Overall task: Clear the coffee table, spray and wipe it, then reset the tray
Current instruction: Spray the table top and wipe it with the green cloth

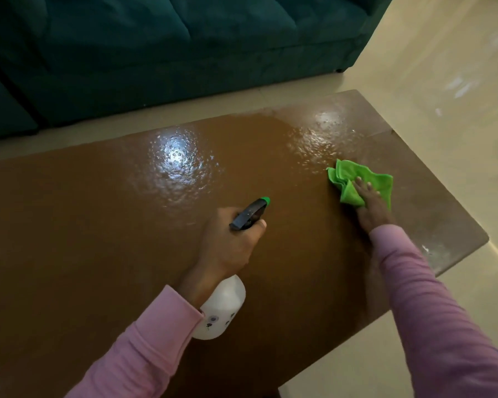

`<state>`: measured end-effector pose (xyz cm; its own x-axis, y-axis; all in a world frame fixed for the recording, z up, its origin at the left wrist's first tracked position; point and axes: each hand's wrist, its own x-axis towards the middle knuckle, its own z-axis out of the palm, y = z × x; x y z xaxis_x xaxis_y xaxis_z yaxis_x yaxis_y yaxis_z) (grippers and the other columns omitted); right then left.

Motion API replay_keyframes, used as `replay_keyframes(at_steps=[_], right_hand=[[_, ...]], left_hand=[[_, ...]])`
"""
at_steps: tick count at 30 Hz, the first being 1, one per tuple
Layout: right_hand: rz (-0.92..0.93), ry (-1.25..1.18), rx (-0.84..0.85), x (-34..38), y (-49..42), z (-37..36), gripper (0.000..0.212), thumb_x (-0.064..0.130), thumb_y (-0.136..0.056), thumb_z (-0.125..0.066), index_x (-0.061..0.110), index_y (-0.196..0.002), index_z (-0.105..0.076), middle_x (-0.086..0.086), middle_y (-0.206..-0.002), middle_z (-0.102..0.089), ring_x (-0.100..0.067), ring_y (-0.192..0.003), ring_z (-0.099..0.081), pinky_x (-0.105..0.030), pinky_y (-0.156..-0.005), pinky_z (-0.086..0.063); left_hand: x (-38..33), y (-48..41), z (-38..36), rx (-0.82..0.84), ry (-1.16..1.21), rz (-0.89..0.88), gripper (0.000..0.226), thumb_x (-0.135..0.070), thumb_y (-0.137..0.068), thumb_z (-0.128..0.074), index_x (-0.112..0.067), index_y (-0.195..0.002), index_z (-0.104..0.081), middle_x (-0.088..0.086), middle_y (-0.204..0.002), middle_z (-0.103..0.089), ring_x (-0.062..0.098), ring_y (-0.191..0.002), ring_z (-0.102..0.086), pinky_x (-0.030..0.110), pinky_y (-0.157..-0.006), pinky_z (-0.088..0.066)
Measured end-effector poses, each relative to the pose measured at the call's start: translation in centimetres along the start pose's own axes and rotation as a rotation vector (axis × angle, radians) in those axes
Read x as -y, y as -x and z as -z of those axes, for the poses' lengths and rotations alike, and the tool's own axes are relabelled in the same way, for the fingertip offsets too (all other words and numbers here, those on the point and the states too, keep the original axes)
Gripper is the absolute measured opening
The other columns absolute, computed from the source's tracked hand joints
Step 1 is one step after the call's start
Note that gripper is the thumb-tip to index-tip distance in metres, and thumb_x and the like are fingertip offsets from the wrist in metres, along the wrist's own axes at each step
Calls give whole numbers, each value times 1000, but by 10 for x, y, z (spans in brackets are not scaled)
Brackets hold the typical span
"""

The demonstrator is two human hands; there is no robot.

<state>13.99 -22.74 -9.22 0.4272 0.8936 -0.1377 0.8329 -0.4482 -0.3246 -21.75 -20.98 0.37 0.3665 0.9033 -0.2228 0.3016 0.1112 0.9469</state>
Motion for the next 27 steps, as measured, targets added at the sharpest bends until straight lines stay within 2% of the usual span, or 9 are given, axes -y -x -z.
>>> replay_keyframes(at_steps=[4,7,10,12,15,18,20,23,27], right_hand=[[44,3,2,40,38,-19,67,8,-78,-41,9,-145,-34,-11,-154,-27,-32,-145,-17,-36,-118,-4],[226,-3,69,64,106,-36,83,11,-64,-37,19,-147,-31,5,-155,-19,-14,-144,-6,-20,-115,9],[358,53,102,45,138,-40,91,6,-62,-40,26,-148,-24,11,-156,-16,-13,-146,-5,-30,-120,3],[303,76,79,12,124,-28,88,0,-64,-42,29,-145,-23,8,-155,-18,-20,-147,-11,-35,-120,-3],[59,20,17,-29,88,1,80,-13,-77,-46,25,-144,-25,-1,-155,-23,-31,-146,-17,-33,-118,-2],[-17,70,19,-26,82,0,73,-5,-82,-47,19,-148,-27,-3,-157,-22,-29,-147,-14,-31,-117,1],[92,96,1,-13,106,-13,69,7,-78,-39,21,-146,-30,-5,-155,-28,-31,-145,-18,-35,-117,-4],[380,142,28,5,166,-33,79,20,-65,-33,15,-143,-41,-6,-149,-40,-27,-138,-26,-42,-118,-17],[521,136,133,-33,177,-18,79,23,-66,-38,19,-144,-32,-4,-151,-37,-28,-139,-30,-40,-114,-15]], left_hand=[[8,11,0,31,36,-15,35,-25,-85,-63,8,-76,-59,33,-65,-51,47,-48,-46,53,-43,-42],[9,13,-1,53,29,-12,44,-36,-77,-61,7,-74,-57,27,-57,-47,48,-49,-48,53,-44,-43],[8,14,0,57,42,3,43,-33,-79,-61,10,-74,-56,26,-55,-45,41,-44,-43,52,-43,-41],[8,15,1,52,30,14,41,-29,-83,-64,11,-75,-58,33,-62,-50,38,-43,-45,49,-42,-42],[9,20,-8,57,11,35,32,-19,-90,-64,10,-78,-60,36,-71,-55,29,-40,-48,41,-43,-43],[6,22,-28,71,17,76,27,-19,-91,-63,8,-85,-64,35,-78,-61,22,-37,-50,30,-42,-43],[0,21,-47,54,49,111,22,-19,-91,-64,3,-89,-67,33,-81,-64,22,-36,-50,29,-41,-43],[-9,13,-74,16,69,134,22,-17,-91,-64,5,-88,-67,33,-80,-65,25,-33,-46,30,-39,-40],[-23,4,-103,7,45,167,17,-15,-93,-62,2,-97,-66,20,-85,-69,17,-30,-43,27,-37,-39]])
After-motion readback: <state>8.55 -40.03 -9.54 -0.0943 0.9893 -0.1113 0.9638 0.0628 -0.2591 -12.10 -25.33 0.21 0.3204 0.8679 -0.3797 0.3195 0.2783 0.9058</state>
